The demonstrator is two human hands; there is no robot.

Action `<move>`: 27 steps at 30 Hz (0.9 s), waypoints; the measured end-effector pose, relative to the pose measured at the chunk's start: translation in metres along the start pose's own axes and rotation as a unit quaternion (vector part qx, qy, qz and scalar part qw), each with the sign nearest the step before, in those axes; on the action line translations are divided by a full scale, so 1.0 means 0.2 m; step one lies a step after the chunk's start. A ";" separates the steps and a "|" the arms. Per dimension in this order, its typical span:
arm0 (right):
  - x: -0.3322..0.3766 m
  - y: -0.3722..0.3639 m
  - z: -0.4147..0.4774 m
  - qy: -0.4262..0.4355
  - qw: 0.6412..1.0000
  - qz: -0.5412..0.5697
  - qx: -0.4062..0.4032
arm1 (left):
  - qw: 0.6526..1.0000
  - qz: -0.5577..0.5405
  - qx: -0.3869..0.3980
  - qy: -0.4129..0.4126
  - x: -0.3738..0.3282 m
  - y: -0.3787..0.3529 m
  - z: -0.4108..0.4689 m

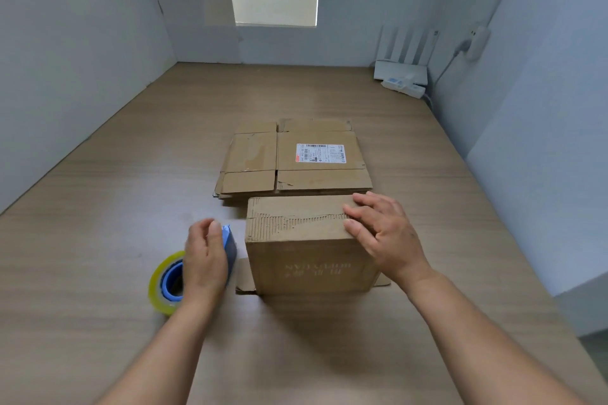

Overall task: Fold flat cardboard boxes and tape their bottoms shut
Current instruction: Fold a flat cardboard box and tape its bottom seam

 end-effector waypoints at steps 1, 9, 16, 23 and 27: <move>0.00 0.00 0.00 -0.005 1.000 0.008 -0.002 | 0.997 0.067 -0.017 0.034 0.10 0.03 0.03; -0.01 0.00 0.01 -0.040 0.998 0.043 -0.007 | 0.946 0.296 0.073 0.108 0.43 -0.03 0.04; -0.01 0.01 0.00 -0.047 0.998 0.040 -0.005 | 0.907 0.368 0.142 0.146 0.54 -0.05 0.07; 0.02 0.01 0.01 -0.023 0.999 0.019 0.012 | 0.961 0.175 0.147 0.156 0.11 0.22 0.19; 0.04 0.02 0.01 0.005 1.000 -0.013 -0.003 | 0.972 0.111 0.206 0.034 -0.52 0.28 0.17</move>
Point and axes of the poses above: each hand's wrist, its own z-axis towards the middle knuckle, its own y-axis out of the back of the hand, x = y × z, the point moved 10 cm from there along z, towards the middle knuckle, and after that the axes turned 6 degrees about -x, right-handed, at the moved point
